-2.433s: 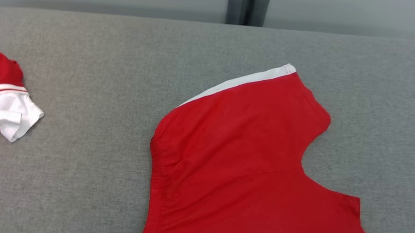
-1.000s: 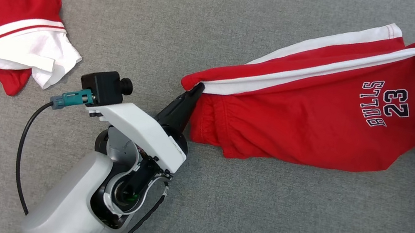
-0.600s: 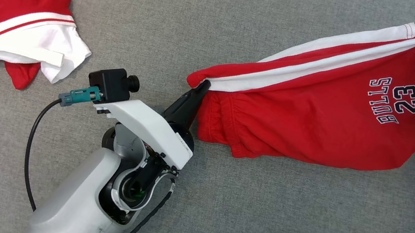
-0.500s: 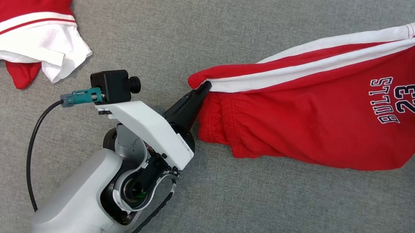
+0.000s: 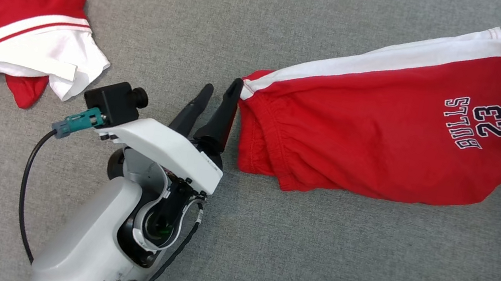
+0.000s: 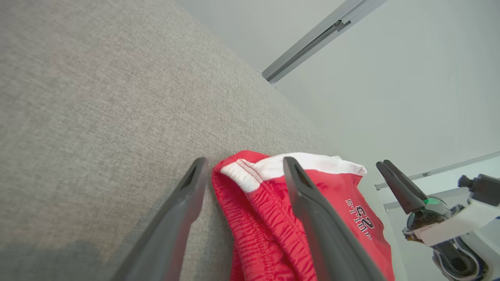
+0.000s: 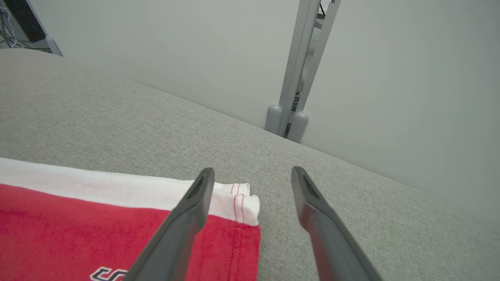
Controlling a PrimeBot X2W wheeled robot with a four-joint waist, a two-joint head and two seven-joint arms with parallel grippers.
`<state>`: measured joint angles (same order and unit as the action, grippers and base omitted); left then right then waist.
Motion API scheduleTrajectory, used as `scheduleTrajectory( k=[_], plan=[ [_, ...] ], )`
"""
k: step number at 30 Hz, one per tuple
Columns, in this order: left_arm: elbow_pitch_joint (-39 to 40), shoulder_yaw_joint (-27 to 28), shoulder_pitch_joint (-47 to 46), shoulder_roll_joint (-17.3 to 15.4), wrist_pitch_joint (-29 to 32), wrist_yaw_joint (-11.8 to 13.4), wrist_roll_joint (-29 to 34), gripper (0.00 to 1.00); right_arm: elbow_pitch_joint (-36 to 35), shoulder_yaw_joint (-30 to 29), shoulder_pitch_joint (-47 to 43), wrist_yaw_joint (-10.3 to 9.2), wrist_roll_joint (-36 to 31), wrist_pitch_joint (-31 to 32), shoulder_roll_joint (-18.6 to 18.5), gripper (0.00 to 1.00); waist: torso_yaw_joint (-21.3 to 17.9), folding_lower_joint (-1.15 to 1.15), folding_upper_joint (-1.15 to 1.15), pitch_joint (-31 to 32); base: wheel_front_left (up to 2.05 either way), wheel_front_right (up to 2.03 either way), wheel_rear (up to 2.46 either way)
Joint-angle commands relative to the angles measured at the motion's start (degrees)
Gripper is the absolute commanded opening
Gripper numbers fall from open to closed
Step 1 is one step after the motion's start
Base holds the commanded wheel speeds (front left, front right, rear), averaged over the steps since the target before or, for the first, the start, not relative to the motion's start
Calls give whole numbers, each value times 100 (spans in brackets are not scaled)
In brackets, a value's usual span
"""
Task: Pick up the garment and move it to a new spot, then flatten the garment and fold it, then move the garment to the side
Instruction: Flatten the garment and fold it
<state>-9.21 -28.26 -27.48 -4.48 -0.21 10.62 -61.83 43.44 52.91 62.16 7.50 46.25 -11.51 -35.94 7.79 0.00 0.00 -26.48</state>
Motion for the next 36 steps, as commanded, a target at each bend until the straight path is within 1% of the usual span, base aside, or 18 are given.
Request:
scheduleTrajectory(
  k=[1,2,4,5,8,10,14,18,19,20,24,26,29,32,34,35,36],
  plan=[
    [47,28,45,-76,-123,-7,112,100,38,1,9,-2,69,-100,8,100,-31,0,0,58,0,0,0],
    [93,4,73,-138,-238,-46,232,100,45,-8,-17,-2,102,-145,-2,100,-42,0,0,92,0,0,0],
    [159,-47,148,-280,-506,-6,537,100,66,-60,-99,-2,156,-223,-43,100,-66,0,0,181,0,0,0],
    [204,-109,149,-411,-692,12,813,100,84,-95,-155,-2,188,-250,-62,100,-80,0,0,232,0,0,0],
    [250,-234,309,-731,-1250,251,1656,100,149,-211,-394,-2,317,-285,-11,100,-141,0,0,406,0,0,0],
    [317,-223,485,-814,-1410,387,2042,100,190,-221,-562,-2,432,-120,34,100,-179,0,0,514,0,0,0],
    [544,-6,906,-866,-1500,499,2718,100,67,-97,-799,-2,677,610,70,100,-197,0,0,643,0,0,0],
    [758,369,1397,-631,-1501,402,3354,100,130,-94,-794,-2,611,1128,156,100,-107,0,0,653,0,0,0],
    [758,369,1397,-631,-1501,402,3354,100,130,-94,-794,-2,611,1128,156,100,-107,0,0,653,0,0,0],
    [783,460,1478,-530,-1502,364,3441,100,174,-116,-772,-2,583,1236,180,100,-65,0,0,647,0,0,0],
    [743,695,1716,-205,-1503,86,3785,100,490,-196,-672,-2,423,1640,313,100,137,0,0,558,0,0,0],
    [722,786,1761,-74,-1504,-36,3911,100,710,-279,-564,-2,290,1734,378,100,239,0,0,491,0,0,0],
    [715,902,1788,57,-1504,-191,4057,100,1116,-425,-466,-2,93,1803,492,100,373,0,0,414,0,0,0],
    [713,991,1836,112,-1505,-303,4147,100,1403,-506,-482,-2,20,1973,616,100,450,0,0,375,0,0,0],
    [698,1053,1867,133,-1505,-352,4194,100,1455,-480,-580,-1,14,2135,685,100,463,0,0,370,0,0,0],
    [694,1078,1873,143,-1505,-376,4210,100,1432,-501,-654,0,101,2230,726,100,458,0,0,374,0,0,0],
    [692,1141,1885,148,-1505,-391,4215,100,1312,-534,-776,6,254,2408,778,98,418,0,0,393,0,0,0]
  ],
)
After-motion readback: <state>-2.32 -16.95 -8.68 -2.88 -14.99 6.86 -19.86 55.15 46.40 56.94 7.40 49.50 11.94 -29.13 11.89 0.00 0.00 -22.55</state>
